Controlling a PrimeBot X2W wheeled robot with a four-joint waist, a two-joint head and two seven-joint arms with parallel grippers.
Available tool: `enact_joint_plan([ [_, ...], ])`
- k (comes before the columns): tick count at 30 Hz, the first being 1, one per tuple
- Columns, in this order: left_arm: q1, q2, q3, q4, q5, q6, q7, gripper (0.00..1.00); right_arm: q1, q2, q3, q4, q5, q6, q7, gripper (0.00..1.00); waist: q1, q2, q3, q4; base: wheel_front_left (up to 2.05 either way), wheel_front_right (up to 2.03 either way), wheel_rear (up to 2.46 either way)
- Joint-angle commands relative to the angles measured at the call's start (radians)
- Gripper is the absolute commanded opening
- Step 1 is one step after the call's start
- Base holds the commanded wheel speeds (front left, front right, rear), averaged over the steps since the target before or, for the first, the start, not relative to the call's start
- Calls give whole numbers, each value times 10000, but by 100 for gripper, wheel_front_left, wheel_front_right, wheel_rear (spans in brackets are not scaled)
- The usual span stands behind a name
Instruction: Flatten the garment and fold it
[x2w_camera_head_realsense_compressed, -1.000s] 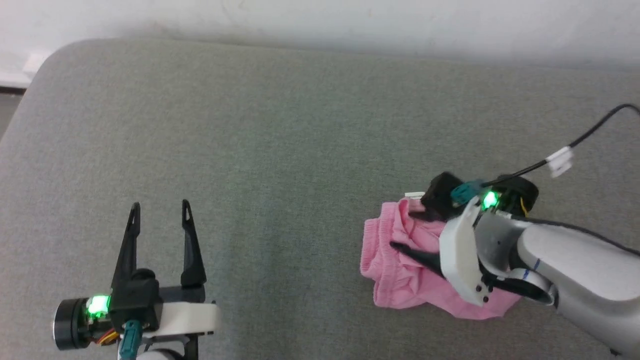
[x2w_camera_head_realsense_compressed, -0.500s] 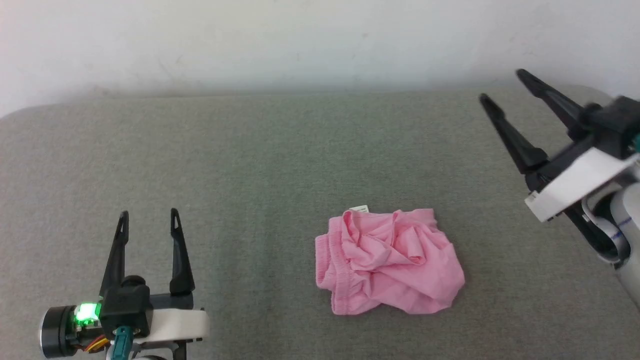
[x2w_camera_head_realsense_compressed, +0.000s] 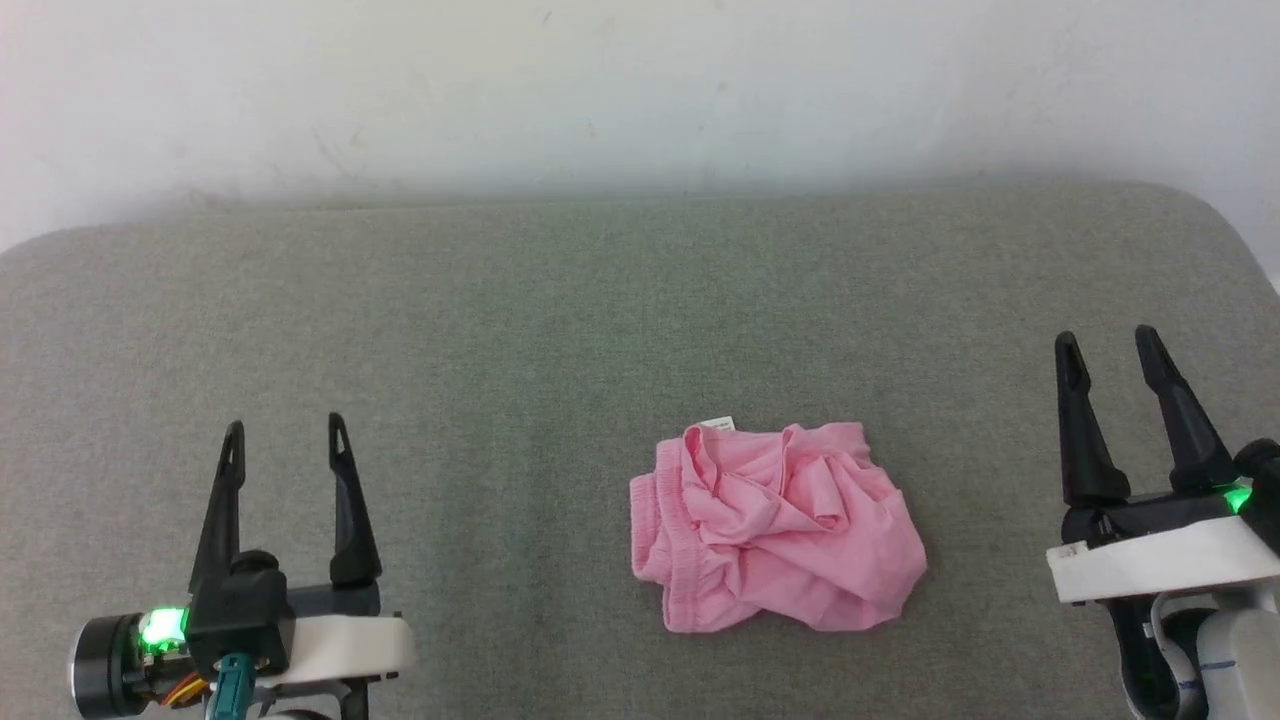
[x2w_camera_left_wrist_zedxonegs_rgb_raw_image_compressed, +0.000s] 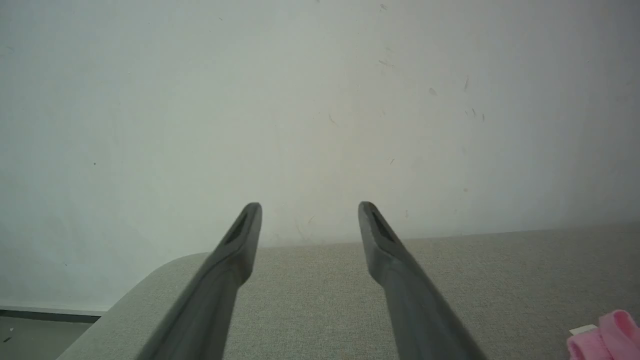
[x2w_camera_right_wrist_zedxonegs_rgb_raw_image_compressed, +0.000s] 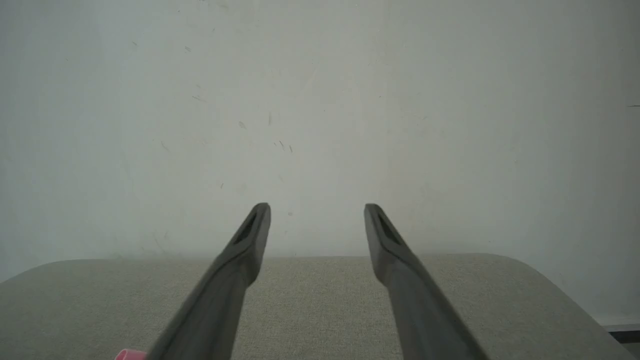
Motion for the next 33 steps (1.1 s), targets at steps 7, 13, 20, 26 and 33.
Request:
enact_joint_plan([
  [7,20,-44,93,-26,-30,-106,-47,100,-1411,-1185,453,-393,-52,-7,733,100,2,0,162,107,0,0,0],
  [13,-173,-92,63,-65,-10,-212,-47,100,-2868,-3076,2586,2,2017,-7,5149,100,2,0,424,336,0,0,0],
  [20,-418,-212,60,-156,-3,-245,-47,100,-3698,-4575,4792,848,5014,-7,9278,100,2,0,958,673,0,0,0],
  [26,-771,-320,-35,-184,26,-311,-47,100,-3943,-4149,5559,2096,6596,-7,9921,100,2,0,1506,1030,0,0,0],
  [33,-1098,-372,-65,-185,68,-307,-47,100,-3918,-3601,6706,3081,7022,-7,9240,100,2,0,1937,1260,0,0,0],
])
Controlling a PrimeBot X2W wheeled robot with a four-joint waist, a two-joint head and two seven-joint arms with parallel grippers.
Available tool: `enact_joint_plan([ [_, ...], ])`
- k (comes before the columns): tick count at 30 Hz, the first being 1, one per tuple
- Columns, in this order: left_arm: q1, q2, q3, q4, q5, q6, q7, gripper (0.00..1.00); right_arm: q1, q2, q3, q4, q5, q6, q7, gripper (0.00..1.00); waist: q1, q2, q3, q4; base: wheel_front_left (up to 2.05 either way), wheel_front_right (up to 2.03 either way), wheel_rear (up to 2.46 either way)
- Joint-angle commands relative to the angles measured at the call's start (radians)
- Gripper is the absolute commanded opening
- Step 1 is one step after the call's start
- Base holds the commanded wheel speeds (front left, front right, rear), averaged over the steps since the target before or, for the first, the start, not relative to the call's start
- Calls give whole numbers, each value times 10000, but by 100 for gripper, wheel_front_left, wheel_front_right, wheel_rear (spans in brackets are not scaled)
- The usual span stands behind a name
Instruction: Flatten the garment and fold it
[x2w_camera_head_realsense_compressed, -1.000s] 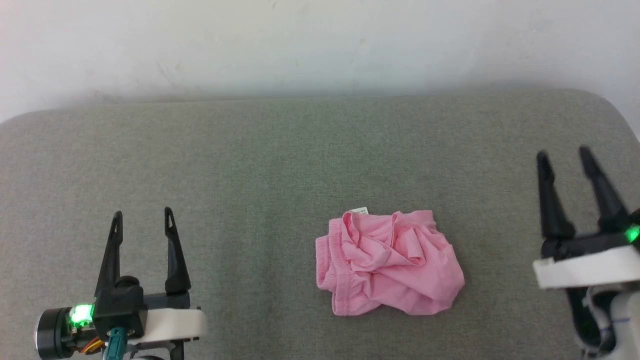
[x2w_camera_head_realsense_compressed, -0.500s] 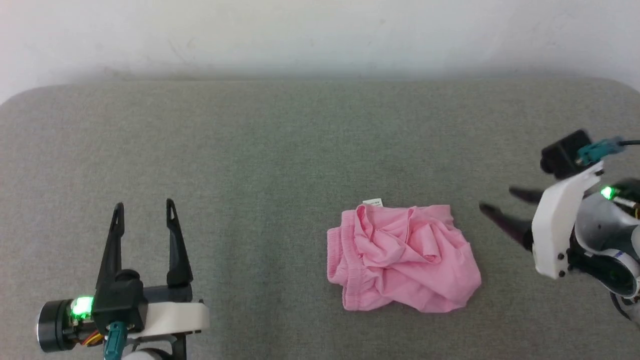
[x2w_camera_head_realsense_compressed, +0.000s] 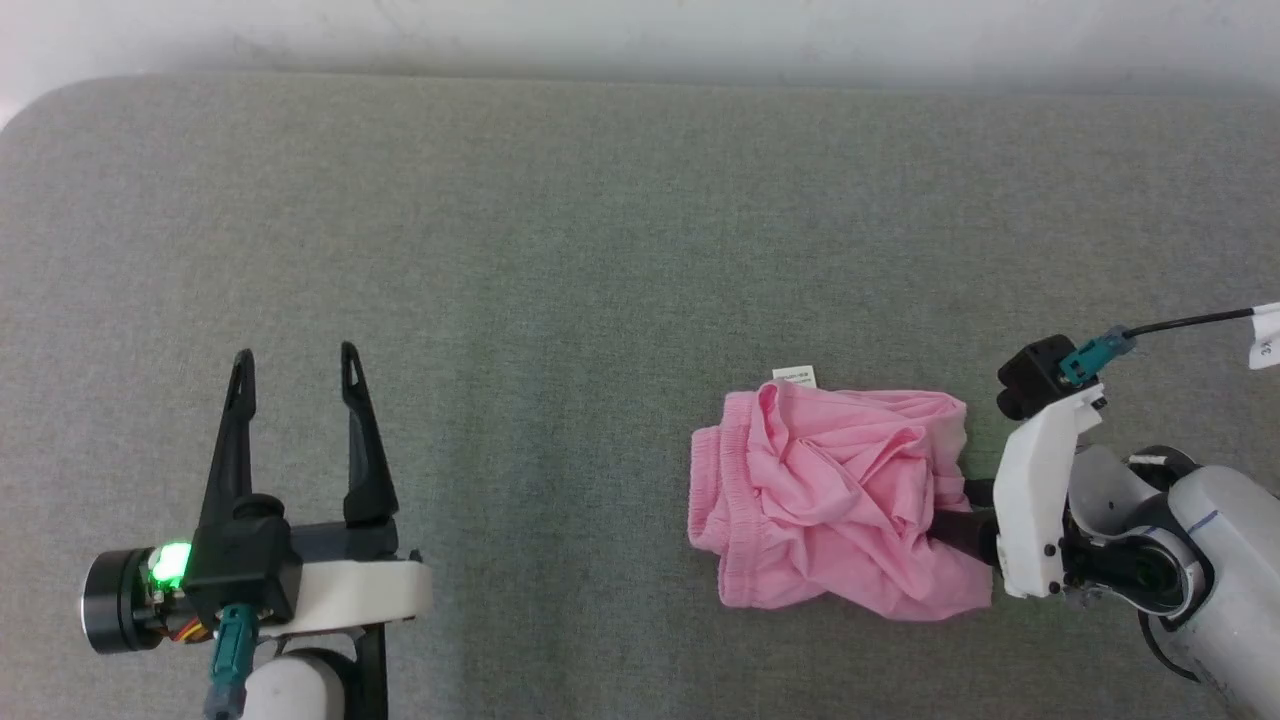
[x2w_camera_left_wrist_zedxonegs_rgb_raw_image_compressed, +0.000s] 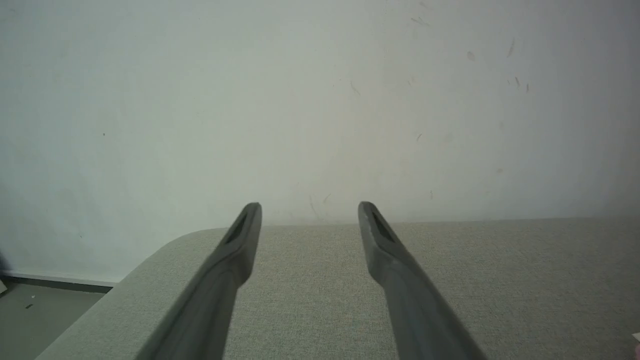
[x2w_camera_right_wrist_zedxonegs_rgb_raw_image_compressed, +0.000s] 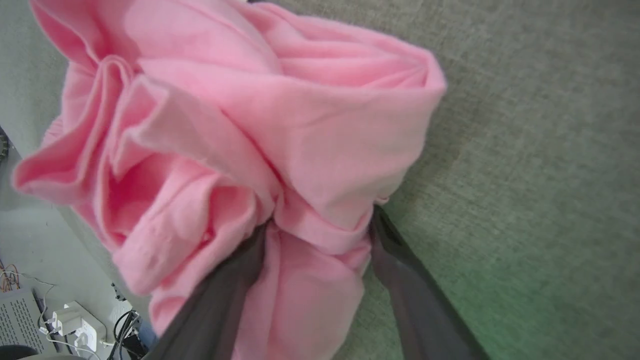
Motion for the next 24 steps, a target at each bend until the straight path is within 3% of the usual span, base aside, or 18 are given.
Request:
enact_joint_plan([
  [1,-158,-56,-23,-17,65,-37,-47,100,86,194,482,207,-15,-7,-64,100,0,-1,198,164,0,0,0],
  [3,-187,-66,-23,-11,72,-23,-47,100,35,162,963,257,-99,-7,-309,100,0,-1,231,163,0,0,0],
  [4,-193,-69,-20,-2,75,-14,-47,100,-20,122,1127,285,-142,-7,-519,42,0,-1,228,157,0,0,0],
  [5,-183,-68,-4,11,79,4,-47,100,-83,92,1268,306,-148,-7,-722,0,0,-1,200,125,0,0,0],
  [14,222,49,193,6,72,116,-47,100,-1325,-742,2614,-809,-425,-7,-2236,0,0,-1,-310,-802,0,0,0],
  [24,611,233,859,-825,79,460,-47,100,-3022,-2344,3513,-2465,-1326,-7,-2517,0,0,-1,472,-3460,0,0,0],
])
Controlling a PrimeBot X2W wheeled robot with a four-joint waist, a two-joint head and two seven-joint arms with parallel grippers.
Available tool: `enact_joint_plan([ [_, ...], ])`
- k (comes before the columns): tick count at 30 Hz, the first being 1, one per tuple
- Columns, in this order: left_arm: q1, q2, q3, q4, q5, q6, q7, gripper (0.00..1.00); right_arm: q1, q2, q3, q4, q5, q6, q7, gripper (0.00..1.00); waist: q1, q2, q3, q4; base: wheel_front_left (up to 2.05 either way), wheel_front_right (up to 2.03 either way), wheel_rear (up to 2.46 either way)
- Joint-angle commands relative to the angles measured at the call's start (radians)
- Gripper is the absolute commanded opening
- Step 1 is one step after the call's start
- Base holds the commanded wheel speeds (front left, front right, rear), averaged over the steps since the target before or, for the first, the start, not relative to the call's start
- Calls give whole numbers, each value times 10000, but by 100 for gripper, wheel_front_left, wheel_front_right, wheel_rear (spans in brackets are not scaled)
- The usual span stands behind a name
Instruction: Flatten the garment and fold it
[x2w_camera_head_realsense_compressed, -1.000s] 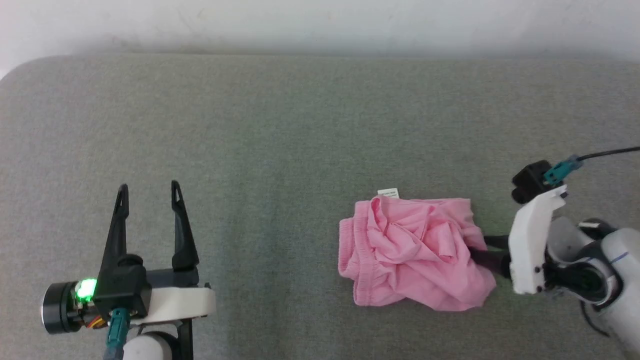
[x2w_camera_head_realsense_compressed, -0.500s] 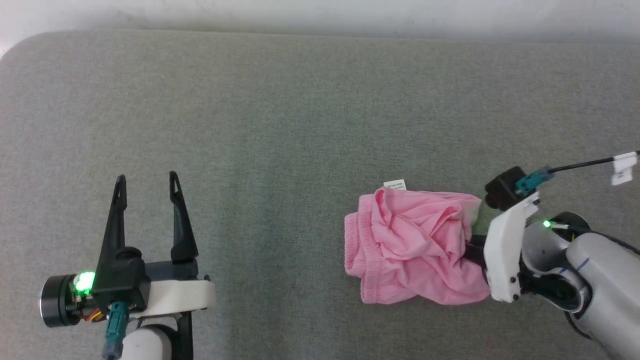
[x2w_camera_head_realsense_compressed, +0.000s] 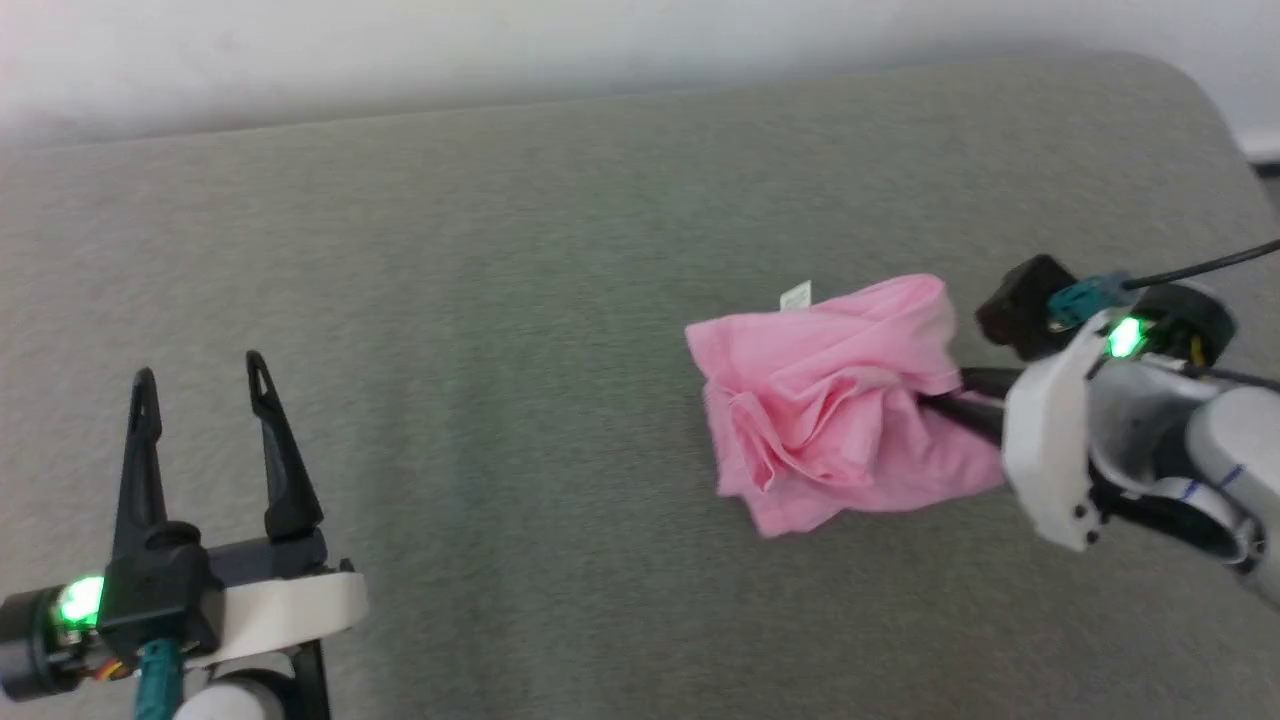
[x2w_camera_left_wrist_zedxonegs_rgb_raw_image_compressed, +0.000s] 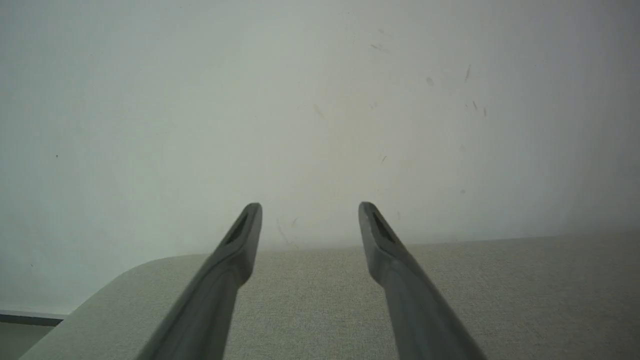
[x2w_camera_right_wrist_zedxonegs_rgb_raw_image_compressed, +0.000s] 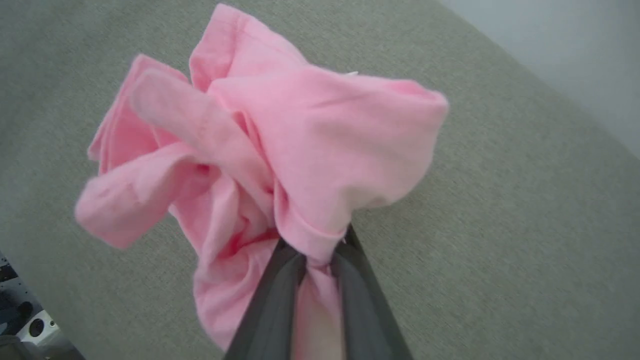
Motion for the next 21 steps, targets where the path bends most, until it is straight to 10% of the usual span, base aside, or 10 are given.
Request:
enact_joint_plan([
  [1,90,125,121,-196,52,84,-47,100,-283,-271,71,19,-187,-11,-89,0,0,0,695,-1722,0,0,0],
  [9,-111,496,299,-835,178,80,-47,100,-960,-1021,-50,1298,-702,-11,-682,0,0,0,1733,-2773,0,0,0],
  [21,-925,1245,121,-1498,418,-58,-47,100,-2331,-290,-793,5517,-1246,-11,-1955,0,0,0,3425,-2740,0,0,0],
])
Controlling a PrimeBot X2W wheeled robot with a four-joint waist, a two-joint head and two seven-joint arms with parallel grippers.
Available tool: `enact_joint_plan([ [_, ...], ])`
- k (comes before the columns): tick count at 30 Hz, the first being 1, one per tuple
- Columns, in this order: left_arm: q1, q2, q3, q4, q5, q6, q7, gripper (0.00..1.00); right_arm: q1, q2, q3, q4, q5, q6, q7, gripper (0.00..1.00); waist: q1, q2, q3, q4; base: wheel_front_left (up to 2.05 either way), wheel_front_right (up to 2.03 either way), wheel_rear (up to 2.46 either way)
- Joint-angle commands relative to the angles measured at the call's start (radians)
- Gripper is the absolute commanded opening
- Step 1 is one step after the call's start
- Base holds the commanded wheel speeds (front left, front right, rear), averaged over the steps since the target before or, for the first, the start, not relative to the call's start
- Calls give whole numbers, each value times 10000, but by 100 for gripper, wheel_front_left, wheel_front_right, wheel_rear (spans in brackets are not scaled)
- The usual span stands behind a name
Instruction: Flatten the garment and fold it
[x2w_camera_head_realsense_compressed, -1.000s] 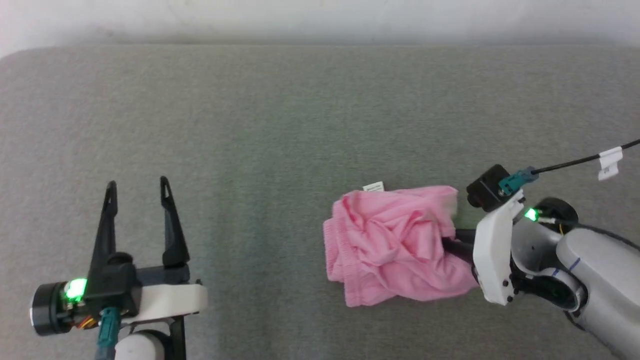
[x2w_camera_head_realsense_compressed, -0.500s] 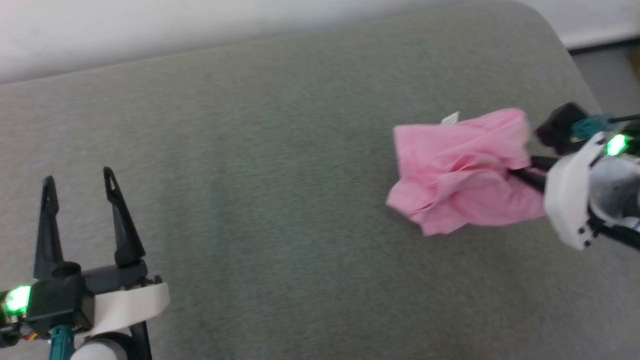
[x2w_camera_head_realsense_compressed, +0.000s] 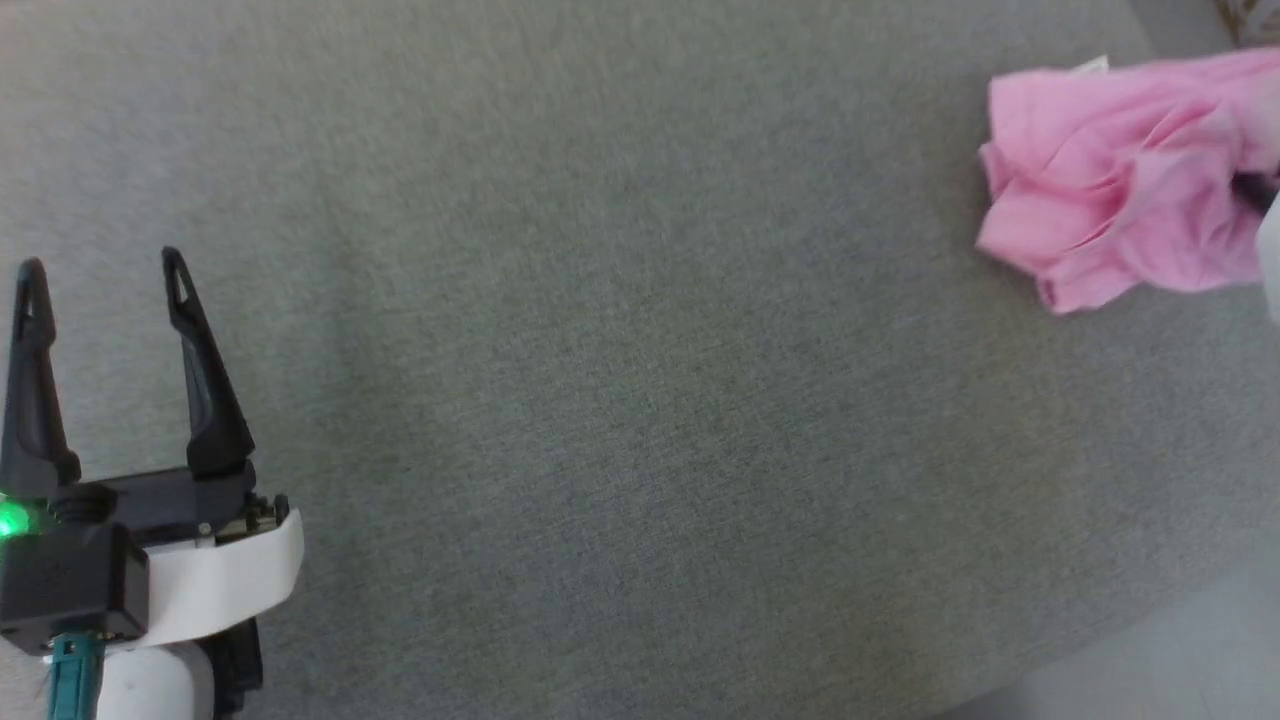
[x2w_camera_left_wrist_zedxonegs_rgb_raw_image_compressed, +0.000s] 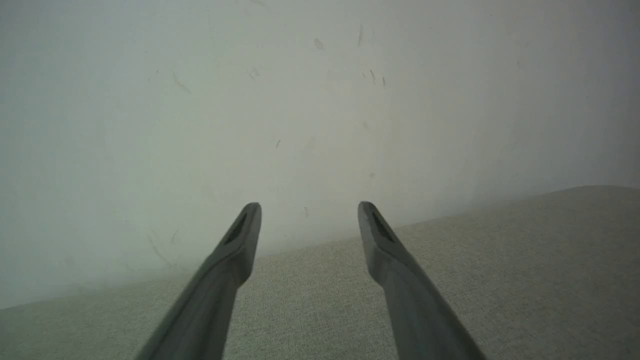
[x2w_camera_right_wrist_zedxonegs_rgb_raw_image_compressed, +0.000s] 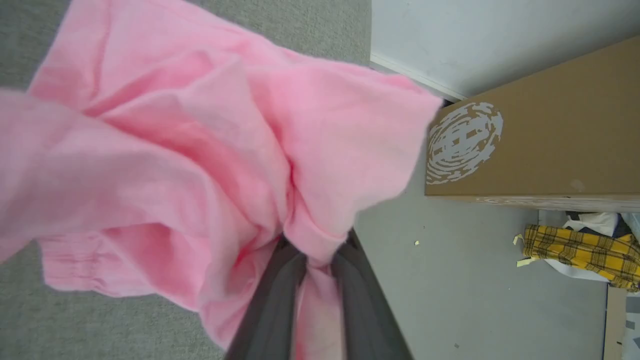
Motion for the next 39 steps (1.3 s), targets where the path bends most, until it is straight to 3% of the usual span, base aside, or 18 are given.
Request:
enact_joint_plan([
  [1,-182,87,-31,-81,109,-9,-47,100,-168,178,-48,196,3,-21,-112,0,-3,0,821,-172,0,0,0],
  [8,-372,230,-84,-211,83,158,-47,100,-484,1063,-59,2024,49,-21,-596,0,-3,0,1060,-51,0,0,0],
  [9,-389,218,-107,-194,65,190,-47,100,-511,1129,-75,2235,77,-21,-675,14,-3,0,1005,-17,0,0,0],
  [10,-403,195,-125,-172,43,232,-47,100,-556,1156,-85,2430,56,-21,-802,75,-3,0,913,10,0,0,0],
  [11,-403,167,-142,-141,16,276,-47,100,-617,1150,-79,2609,-16,-21,-960,100,-3,0,799,32,0,0,0],
  [16,-277,-72,-296,136,-160,449,-47,100,-749,786,-3,3033,-35,-21,-1505,100,-3,0,-184,283,0,0,0],
  [21,50,-305,-346,431,-320,566,-47,100,-1015,224,-138,2866,-304,-21,-2804,100,-3,0,-1363,717,0,0,0],
  [25,384,-405,-282,828,-464,527,-47,100,-1121,386,-690,2675,-473,-21,-4269,100,-3,0,-2123,1078,0,0,0],
  [28,653,-502,-275,1126,-502,493,-47,100,-969,770,-1306,2368,-592,-21,-4745,100,-3,0,-2613,1369,0,0,0],
  [30,793,-544,-265,1323,-541,428,-47,100,-755,1010,-1882,1942,-690,-21,-4829,100,-3,0,-2875,1586,0,0,0],
  [34,1016,-676,-204,1678,-715,240,-47,100,282,1629,-4050,104,-1523,-21,-4843,100,-3,0,-3339,1984,0,0,0],
  [39,1245,-789,-198,2030,-781,-98,-47,100,2841,3164,-6801,-2498,-3048,-21,-4846,100,-3,0,-3828,2500,0,0,0],
])
